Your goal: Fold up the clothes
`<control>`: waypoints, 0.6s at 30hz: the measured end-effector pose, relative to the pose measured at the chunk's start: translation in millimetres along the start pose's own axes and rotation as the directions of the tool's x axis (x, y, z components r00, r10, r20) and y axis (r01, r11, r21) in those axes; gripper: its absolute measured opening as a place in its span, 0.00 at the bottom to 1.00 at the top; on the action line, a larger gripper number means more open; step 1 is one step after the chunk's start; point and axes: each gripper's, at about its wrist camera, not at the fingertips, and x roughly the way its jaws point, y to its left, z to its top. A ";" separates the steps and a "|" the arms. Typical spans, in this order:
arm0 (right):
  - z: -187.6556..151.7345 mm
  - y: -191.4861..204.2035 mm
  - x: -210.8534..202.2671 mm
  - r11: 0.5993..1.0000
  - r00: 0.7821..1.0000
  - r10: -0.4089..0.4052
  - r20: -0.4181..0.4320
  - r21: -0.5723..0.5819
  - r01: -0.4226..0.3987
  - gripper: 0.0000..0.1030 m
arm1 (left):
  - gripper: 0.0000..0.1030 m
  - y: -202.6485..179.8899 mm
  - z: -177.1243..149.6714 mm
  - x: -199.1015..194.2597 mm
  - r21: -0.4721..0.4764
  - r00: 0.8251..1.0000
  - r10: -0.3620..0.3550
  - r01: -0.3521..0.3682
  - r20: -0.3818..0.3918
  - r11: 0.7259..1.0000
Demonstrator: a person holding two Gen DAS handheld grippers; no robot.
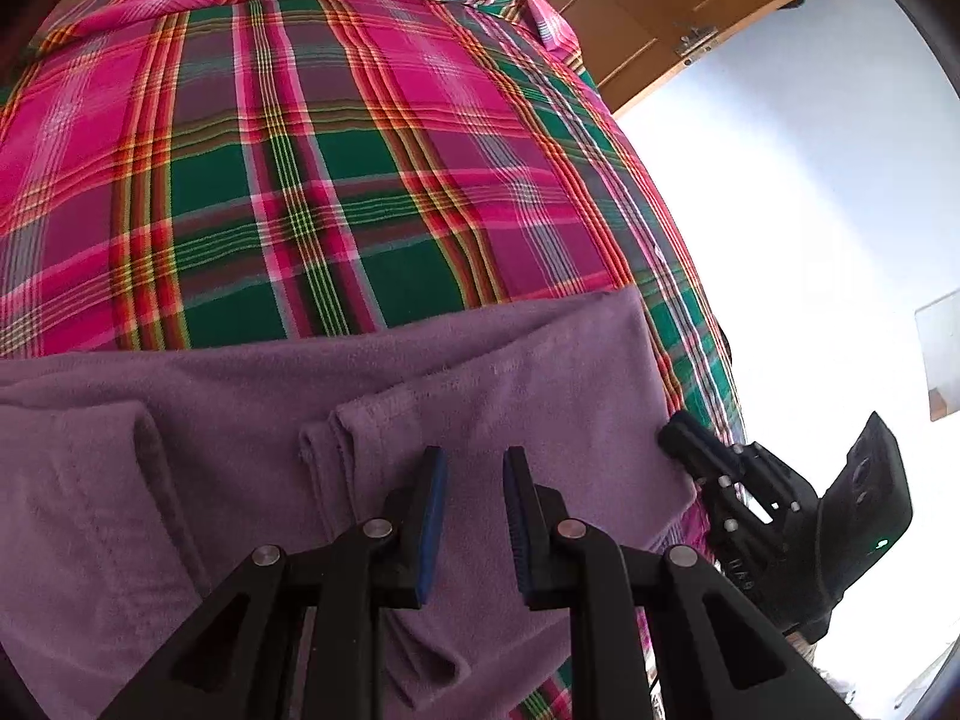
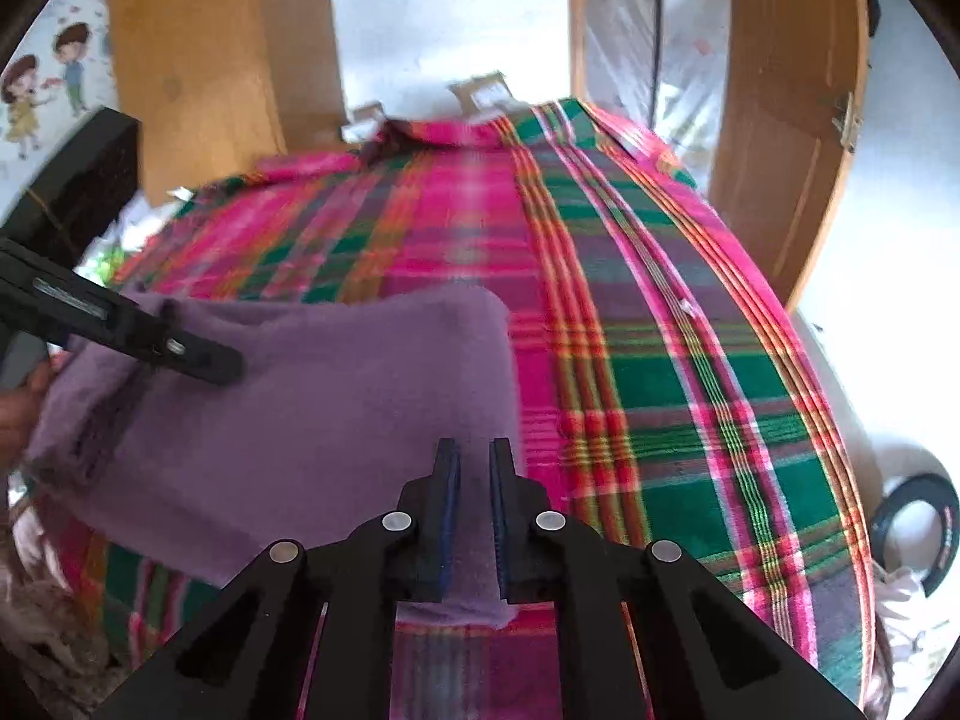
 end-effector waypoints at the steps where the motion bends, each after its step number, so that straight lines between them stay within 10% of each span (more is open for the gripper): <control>1: -2.3 2.7 -1.4 1.000 1.000 0.004 -0.005 -0.006 -0.004 0.10 | 0.19 0.2 -2.4 -1.3 0.004 1.000 0.001 -0.001 -0.003 1.000; 18: -16.5 13.7 -5.0 0.999 0.999 -0.034 -0.004 0.024 0.034 0.10 | 0.19 -11.2 -38.5 -9.5 0.083 1.000 0.025 -0.025 -0.004 0.996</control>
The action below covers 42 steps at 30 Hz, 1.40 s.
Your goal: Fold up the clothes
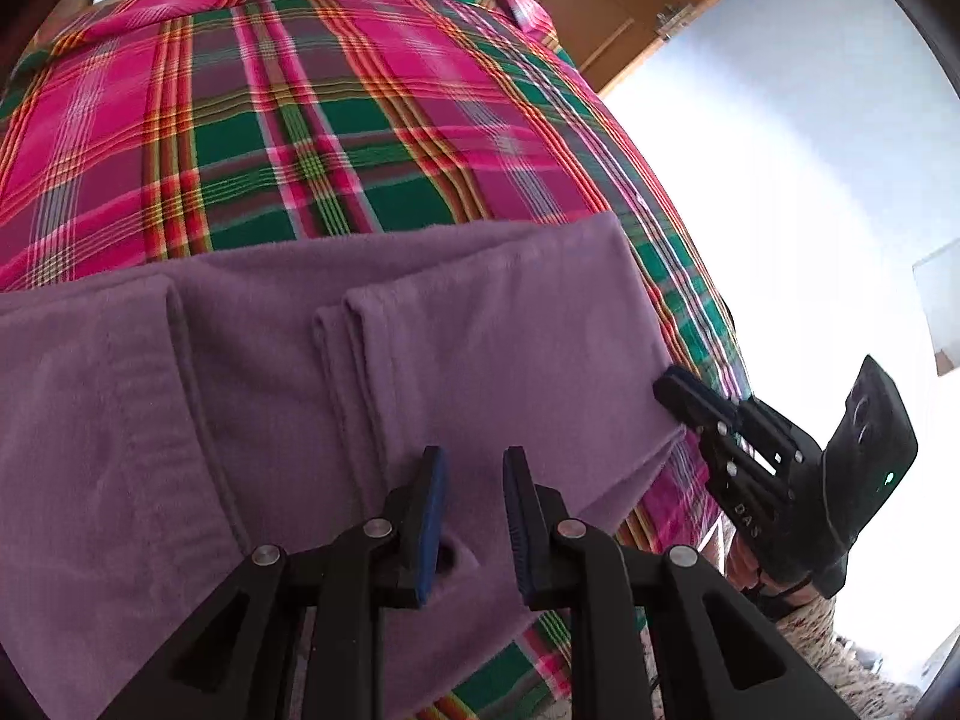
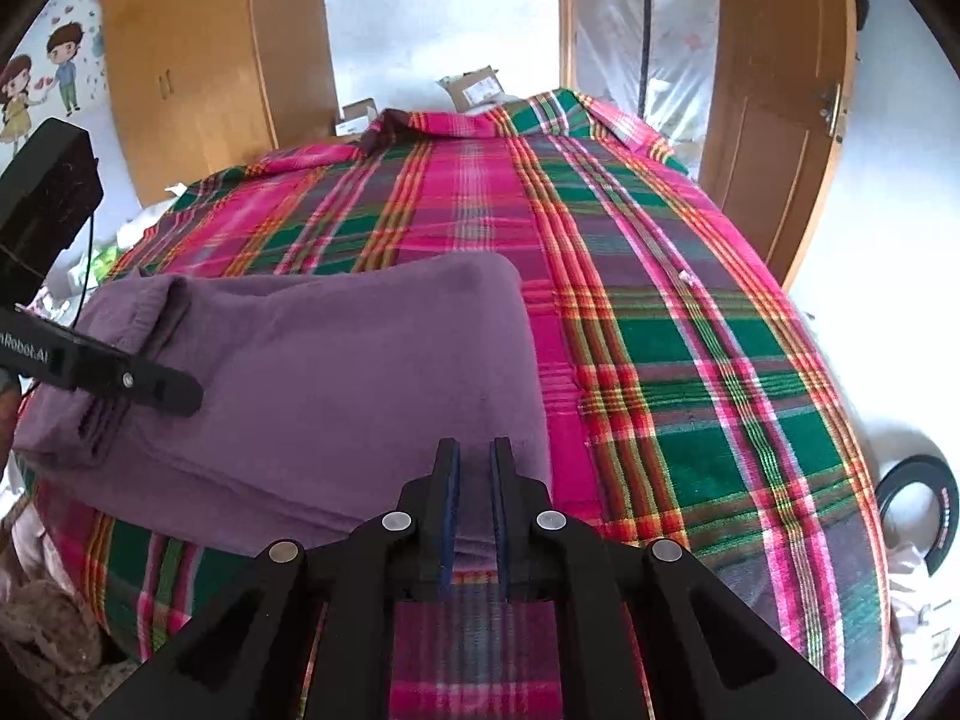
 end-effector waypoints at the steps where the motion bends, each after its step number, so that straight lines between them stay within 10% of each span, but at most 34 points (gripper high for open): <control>1: -0.4 2.8 -1.9 1.000 1.000 0.007 0.006 -0.005 -0.007 0.10 | 0.19 -3.7 -2.6 0.2 0.014 1.000 0.002 -0.002 0.000 1.000; 42: -4.4 37.5 10.1 0.987 0.988 0.153 0.005 -0.045 -0.153 0.10 | 0.19 10.7 -24.5 -9.7 -0.064 0.999 0.010 -0.007 0.040 0.998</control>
